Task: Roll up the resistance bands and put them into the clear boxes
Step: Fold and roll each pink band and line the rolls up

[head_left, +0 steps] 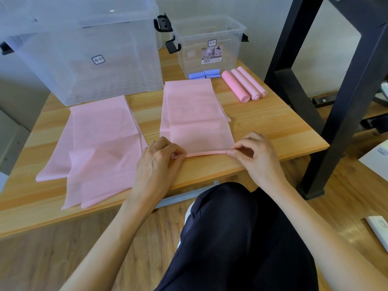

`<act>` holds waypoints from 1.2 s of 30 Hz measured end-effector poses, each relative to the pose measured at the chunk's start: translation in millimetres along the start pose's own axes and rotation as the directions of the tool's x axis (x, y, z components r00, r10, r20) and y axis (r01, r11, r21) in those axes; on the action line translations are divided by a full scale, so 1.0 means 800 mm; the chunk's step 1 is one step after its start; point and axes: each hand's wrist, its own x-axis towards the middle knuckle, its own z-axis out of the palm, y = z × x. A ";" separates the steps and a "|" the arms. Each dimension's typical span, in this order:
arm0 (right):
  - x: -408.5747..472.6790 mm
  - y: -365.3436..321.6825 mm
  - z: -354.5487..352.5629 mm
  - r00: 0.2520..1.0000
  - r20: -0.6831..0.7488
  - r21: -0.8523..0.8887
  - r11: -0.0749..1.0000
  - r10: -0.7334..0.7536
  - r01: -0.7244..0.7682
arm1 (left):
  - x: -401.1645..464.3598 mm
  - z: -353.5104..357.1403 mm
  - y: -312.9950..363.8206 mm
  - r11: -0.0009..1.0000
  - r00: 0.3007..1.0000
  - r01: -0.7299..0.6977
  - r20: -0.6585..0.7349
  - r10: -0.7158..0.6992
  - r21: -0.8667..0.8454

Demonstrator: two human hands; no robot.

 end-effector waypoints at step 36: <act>0.014 0.009 0.014 0.995 -0.095 -0.006 1.000 -0.007 0.007 | -0.001 0.010 -0.011 0.999 0.992 -0.046 -0.119 0.048 0.018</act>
